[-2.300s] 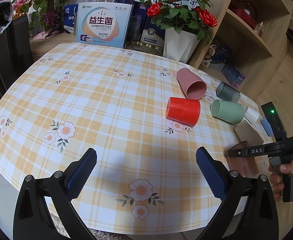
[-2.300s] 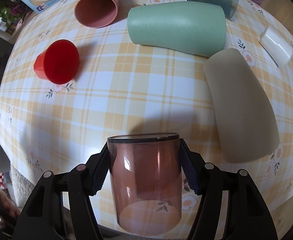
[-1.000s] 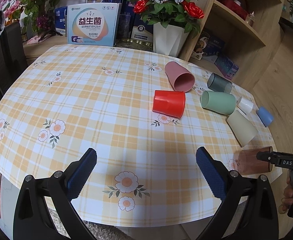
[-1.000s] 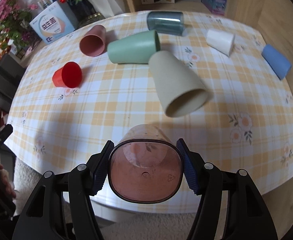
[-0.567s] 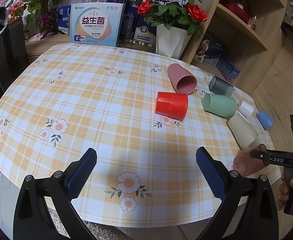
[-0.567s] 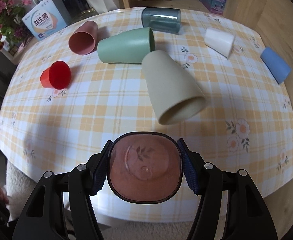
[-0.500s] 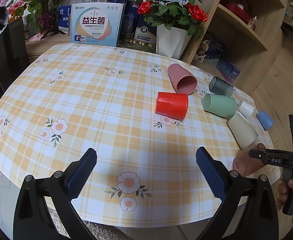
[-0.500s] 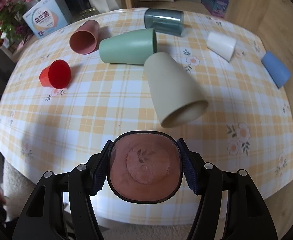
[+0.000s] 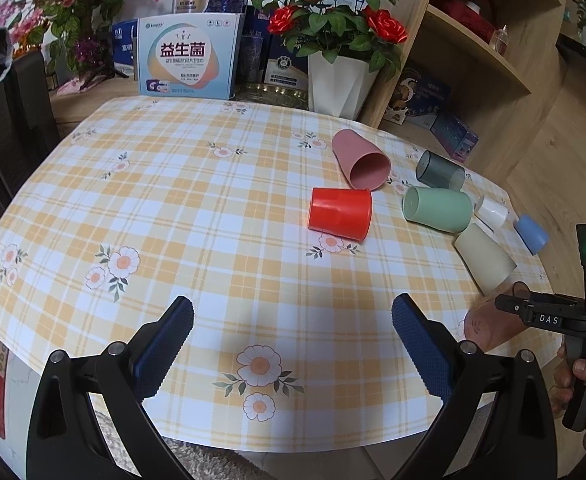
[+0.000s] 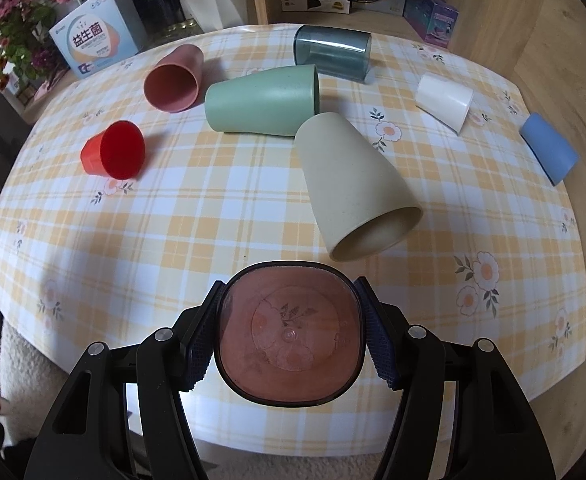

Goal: Flip cup upside down
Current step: 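Lower the inverted brown cup onto the table and open the right tool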

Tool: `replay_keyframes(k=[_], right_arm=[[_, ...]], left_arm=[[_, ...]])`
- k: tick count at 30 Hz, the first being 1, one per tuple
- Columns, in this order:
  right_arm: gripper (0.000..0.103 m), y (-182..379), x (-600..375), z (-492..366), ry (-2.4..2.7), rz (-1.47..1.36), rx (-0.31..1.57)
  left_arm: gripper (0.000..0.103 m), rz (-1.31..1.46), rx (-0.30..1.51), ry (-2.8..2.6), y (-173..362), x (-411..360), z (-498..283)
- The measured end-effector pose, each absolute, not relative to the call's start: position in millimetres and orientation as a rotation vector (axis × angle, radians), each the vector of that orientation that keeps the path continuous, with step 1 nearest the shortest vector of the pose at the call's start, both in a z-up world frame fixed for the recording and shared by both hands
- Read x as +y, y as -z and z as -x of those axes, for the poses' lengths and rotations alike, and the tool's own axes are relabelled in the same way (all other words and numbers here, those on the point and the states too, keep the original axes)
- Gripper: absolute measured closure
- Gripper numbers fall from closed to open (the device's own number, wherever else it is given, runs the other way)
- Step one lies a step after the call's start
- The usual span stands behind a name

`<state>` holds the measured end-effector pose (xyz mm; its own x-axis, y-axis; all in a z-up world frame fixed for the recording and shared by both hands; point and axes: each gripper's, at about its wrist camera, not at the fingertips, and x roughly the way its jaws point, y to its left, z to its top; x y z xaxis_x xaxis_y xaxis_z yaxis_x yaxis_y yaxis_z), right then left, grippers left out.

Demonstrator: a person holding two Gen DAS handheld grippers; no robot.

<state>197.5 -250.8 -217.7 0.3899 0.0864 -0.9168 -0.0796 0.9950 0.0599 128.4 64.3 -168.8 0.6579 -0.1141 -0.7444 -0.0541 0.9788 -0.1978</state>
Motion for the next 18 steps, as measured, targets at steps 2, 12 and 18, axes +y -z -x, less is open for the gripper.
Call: replay_keyframes(k=[2,12,18], right_arm=[[0.041,212,-251,-196,-0.108,-0.015,1.147],[0.04,161,-257,-170,-0.141,-0.075,1.031],[0.04,110,-261,-139,-0.179,-0.111,0.924]], left_arm=[[0.006,0.2,0.84,0.033,162,64,-127],[0.006,0.113,0.744,0.072,110,49,-111],[0.006,0.059,0.678,0.118,65,32,-94]])
